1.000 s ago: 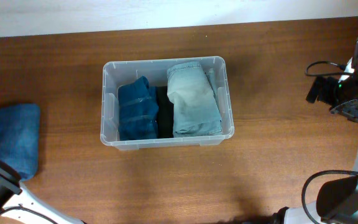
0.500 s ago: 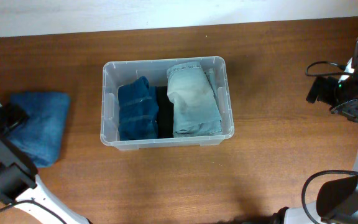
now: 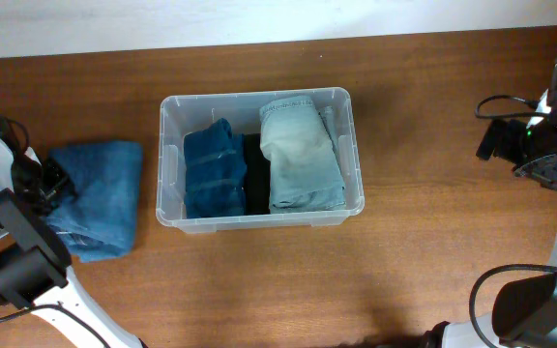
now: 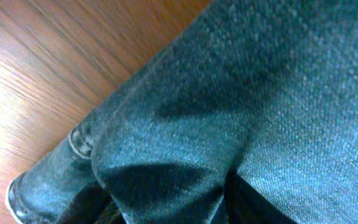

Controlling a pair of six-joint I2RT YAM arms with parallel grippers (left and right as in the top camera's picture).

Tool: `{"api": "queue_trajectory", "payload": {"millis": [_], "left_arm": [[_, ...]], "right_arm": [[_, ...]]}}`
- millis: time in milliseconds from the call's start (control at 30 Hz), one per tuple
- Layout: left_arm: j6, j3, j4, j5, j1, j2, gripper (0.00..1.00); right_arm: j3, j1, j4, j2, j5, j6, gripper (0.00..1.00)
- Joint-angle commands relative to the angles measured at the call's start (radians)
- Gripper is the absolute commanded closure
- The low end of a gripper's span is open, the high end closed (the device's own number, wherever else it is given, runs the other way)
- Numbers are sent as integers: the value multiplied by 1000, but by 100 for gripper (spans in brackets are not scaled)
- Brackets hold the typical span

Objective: Pack container
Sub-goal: 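Lower the left gripper onto the folded blue jeans, then grasp the blue jeans edge with the left gripper and drag left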

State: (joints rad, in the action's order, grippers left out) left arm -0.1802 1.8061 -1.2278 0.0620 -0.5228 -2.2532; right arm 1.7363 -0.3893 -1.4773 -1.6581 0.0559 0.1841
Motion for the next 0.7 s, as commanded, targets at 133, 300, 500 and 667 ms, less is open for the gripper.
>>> {"api": "queue_trajectory", "payload": {"millis": [133,300,500,667], "left_arm": [[17,-82,-111,266,19,-91,63],[18,-82,-122,175,5,-36,62],[71,-82,-124,-65,1,95,51],[169,-82,-93,-85,1,176,25]], "right_arm": [[6,-5,0,0,8,3,2],[6,-5,0,0,9,3,2],[6,-5,0,0,8,3,2],[6,-5,0,0,9,3,2]]}}
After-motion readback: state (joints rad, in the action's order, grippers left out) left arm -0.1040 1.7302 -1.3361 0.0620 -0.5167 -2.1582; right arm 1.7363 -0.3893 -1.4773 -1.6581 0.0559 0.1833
